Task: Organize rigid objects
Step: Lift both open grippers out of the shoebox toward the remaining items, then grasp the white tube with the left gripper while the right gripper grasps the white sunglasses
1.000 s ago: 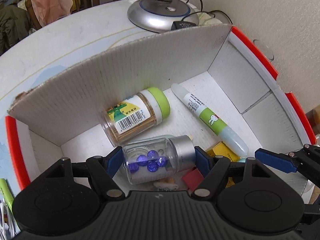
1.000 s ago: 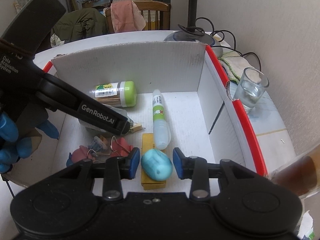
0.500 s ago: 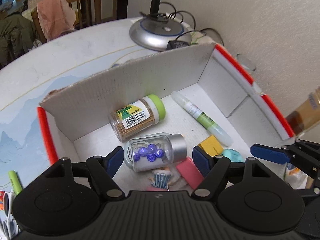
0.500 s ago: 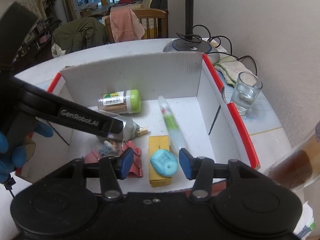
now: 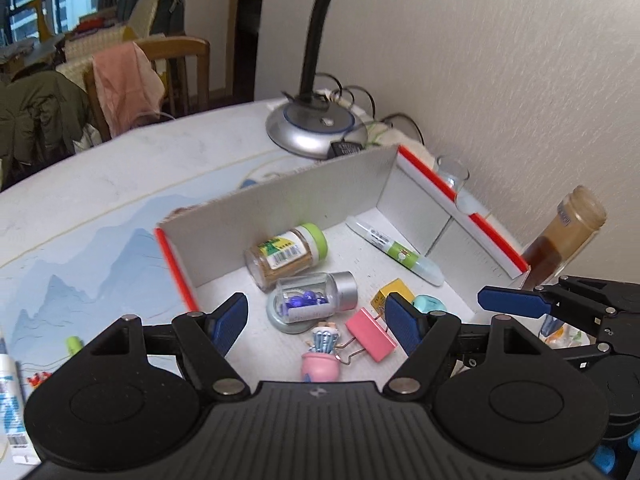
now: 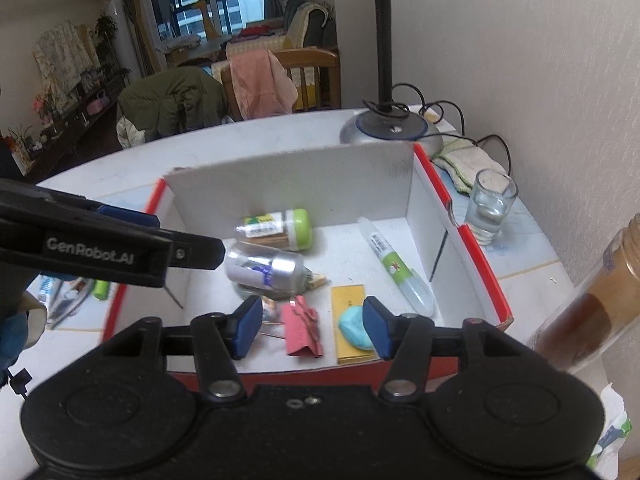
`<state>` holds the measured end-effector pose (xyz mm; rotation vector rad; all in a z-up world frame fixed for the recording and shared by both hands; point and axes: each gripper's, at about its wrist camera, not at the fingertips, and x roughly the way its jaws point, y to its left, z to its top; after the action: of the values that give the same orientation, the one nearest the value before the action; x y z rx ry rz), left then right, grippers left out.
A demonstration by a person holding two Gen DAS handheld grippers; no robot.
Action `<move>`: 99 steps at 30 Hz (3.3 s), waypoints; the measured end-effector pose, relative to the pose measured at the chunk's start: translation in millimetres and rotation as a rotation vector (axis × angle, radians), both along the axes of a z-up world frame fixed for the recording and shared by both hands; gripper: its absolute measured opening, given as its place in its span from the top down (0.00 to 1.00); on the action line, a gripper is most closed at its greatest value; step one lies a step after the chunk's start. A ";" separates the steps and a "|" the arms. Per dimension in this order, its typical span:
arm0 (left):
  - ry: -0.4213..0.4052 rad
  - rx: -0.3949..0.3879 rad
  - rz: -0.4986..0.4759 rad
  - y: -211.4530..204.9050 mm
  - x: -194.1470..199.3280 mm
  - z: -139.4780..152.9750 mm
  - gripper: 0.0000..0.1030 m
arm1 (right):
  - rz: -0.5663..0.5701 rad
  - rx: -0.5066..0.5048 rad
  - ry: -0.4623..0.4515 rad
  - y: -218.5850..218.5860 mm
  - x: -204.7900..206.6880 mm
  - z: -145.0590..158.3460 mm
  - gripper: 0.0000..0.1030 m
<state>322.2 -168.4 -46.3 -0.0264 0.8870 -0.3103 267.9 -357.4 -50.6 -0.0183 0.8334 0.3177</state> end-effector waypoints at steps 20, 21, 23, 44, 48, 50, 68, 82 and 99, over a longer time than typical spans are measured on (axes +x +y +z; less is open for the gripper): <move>-0.139 -0.022 0.085 95.6 -95.5 34.6 0.27 | 0.035 0.086 -0.085 59.2 -69.4 41.7 0.30; -0.144 -0.022 0.090 101.0 -99.3 35.3 0.27 | 0.036 0.091 -0.088 62.1 -72.0 42.8 0.28; -0.148 -0.028 0.098 112.7 -107.1 36.2 0.25 | 0.033 0.110 -0.089 68.7 -77.6 44.5 0.22; -0.216 -0.042 0.177 229.4 -148.0 29.6 0.00 | 0.067 0.146 -0.094 172.3 -101.5 43.4 0.05; -0.232 -0.029 0.198 250.5 -148.6 21.5 0.00 | 0.065 0.133 -0.082 192.1 -100.1 39.2 0.05; -0.233 -0.022 0.223 263.3 -146.7 15.5 0.00 | 0.062 0.122 -0.075 202.7 -99.2 35.8 0.05; -0.094 -0.032 0.364 333.6 -81.1 -63.5 0.00 | 0.036 0.002 0.041 279.4 -60.4 -20.9 0.07; -0.053 -0.024 0.338 335.4 -43.5 -93.0 0.00 | 0.002 -0.072 0.132 316.9 -16.4 -67.9 0.26; -0.018 -0.019 0.296 326.7 -26.0 -119.2 0.01 | -0.009 0.014 0.255 326.0 7.5 -90.3 0.57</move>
<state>296.3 158.4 -165.5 -0.1710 0.8489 -0.0430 275.4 -31.5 -140.9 0.0401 1.0834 0.3214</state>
